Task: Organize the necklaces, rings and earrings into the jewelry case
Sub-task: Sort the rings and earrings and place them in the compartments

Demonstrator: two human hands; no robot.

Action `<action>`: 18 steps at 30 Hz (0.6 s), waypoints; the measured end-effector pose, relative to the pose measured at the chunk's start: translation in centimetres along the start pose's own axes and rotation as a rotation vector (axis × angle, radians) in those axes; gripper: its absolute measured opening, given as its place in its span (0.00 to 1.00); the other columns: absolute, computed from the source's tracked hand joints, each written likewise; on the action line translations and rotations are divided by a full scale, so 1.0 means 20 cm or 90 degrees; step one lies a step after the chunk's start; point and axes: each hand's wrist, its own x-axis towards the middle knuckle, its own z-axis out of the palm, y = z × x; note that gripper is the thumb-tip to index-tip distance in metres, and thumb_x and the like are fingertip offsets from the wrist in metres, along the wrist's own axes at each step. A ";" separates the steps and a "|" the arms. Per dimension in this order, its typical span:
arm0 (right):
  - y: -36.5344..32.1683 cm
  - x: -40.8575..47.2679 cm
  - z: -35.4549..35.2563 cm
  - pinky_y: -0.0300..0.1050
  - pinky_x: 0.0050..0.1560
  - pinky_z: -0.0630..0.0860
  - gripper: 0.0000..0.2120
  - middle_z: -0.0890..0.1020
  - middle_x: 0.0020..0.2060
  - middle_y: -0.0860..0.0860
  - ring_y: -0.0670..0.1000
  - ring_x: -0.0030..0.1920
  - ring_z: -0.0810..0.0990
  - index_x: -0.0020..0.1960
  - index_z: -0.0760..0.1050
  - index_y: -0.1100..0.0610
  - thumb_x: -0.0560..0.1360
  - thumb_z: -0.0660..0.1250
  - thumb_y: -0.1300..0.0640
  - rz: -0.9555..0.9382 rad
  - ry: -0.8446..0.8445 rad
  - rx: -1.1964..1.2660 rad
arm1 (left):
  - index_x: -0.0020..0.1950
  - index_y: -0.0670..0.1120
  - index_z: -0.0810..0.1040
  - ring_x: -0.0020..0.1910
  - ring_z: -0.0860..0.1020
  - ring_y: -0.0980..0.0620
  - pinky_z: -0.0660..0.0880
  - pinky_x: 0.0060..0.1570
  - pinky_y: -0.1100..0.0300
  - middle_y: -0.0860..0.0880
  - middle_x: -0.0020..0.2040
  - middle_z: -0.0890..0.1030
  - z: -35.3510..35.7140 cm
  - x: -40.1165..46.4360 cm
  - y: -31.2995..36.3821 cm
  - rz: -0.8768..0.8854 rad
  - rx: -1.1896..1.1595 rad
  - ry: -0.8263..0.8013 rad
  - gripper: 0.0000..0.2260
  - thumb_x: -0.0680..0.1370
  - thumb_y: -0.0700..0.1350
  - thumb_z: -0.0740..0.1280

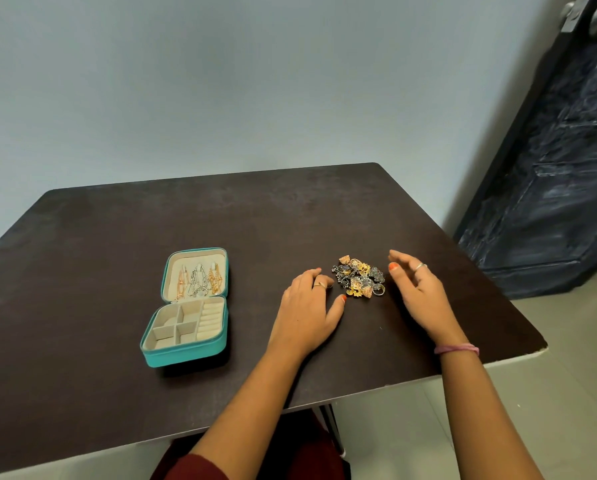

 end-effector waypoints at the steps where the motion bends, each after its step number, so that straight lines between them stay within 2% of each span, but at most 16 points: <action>1: 0.01 0.00 0.00 0.39 0.63 0.71 0.14 0.78 0.60 0.48 0.43 0.59 0.76 0.65 0.74 0.52 0.80 0.62 0.56 0.008 0.003 0.017 | 0.63 0.47 0.73 0.69 0.65 0.52 0.63 0.65 0.56 0.49 0.68 0.69 0.00 0.00 0.00 -0.002 -0.015 0.003 0.16 0.79 0.53 0.61; 3: 0.01 0.00 -0.01 0.43 0.64 0.72 0.13 0.79 0.58 0.48 0.43 0.59 0.77 0.63 0.75 0.51 0.80 0.61 0.58 0.007 0.006 0.024 | 0.61 0.47 0.73 0.66 0.67 0.52 0.64 0.63 0.56 0.50 0.67 0.68 -0.02 -0.01 0.01 -0.014 -0.053 0.009 0.13 0.79 0.49 0.62; 7: -0.01 -0.03 0.00 0.28 0.51 0.71 0.11 0.81 0.53 0.47 0.44 0.54 0.78 0.57 0.78 0.51 0.78 0.64 0.60 -0.046 0.032 -0.026 | 0.58 0.48 0.74 0.57 0.71 0.51 0.70 0.58 0.54 0.51 0.58 0.72 -0.05 -0.04 0.02 -0.050 -0.101 0.062 0.10 0.77 0.44 0.61; 8: -0.02 -0.04 0.01 0.27 0.48 0.70 0.10 0.81 0.51 0.46 0.44 0.52 0.79 0.55 0.79 0.49 0.78 0.64 0.61 -0.065 0.037 -0.037 | 0.57 0.48 0.74 0.55 0.72 0.51 0.70 0.57 0.53 0.51 0.56 0.72 -0.06 -0.06 0.02 -0.060 -0.092 0.068 0.10 0.77 0.44 0.61; 10: -0.04 -0.07 0.02 0.30 0.46 0.70 0.10 0.81 0.49 0.45 0.46 0.50 0.78 0.52 0.79 0.47 0.77 0.66 0.61 -0.120 0.033 -0.088 | 0.55 0.48 0.76 0.53 0.72 0.52 0.70 0.55 0.55 0.52 0.53 0.73 -0.06 -0.12 0.02 -0.071 -0.069 0.066 0.09 0.77 0.44 0.61; 13: -0.06 -0.07 0.05 0.41 0.50 0.70 0.10 0.82 0.48 0.45 0.49 0.51 0.75 0.53 0.81 0.48 0.76 0.67 0.61 -0.212 -0.011 -0.230 | 0.50 0.49 0.78 0.50 0.72 0.53 0.71 0.53 0.57 0.53 0.50 0.73 -0.07 -0.23 0.00 -0.069 -0.049 0.078 0.06 0.77 0.45 0.62; 15: -0.10 -0.06 0.07 0.48 0.49 0.70 0.11 0.82 0.49 0.45 0.51 0.51 0.75 0.53 0.81 0.48 0.75 0.67 0.61 -0.287 -0.050 -0.319 | 0.49 0.48 0.79 0.49 0.71 0.54 0.69 0.51 0.62 0.53 0.49 0.73 -0.09 -0.29 -0.02 -0.081 -0.064 0.085 0.06 0.77 0.44 0.63; 18: -0.20 -0.01 0.12 0.46 0.47 0.66 0.12 0.82 0.53 0.43 0.53 0.53 0.76 0.51 0.81 0.46 0.74 0.68 0.61 -0.388 -0.133 -0.455 | 0.49 0.48 0.80 0.46 0.72 0.55 0.67 0.47 0.66 0.53 0.47 0.73 -0.13 -0.35 -0.05 -0.097 -0.099 0.079 0.05 0.76 0.44 0.65</action>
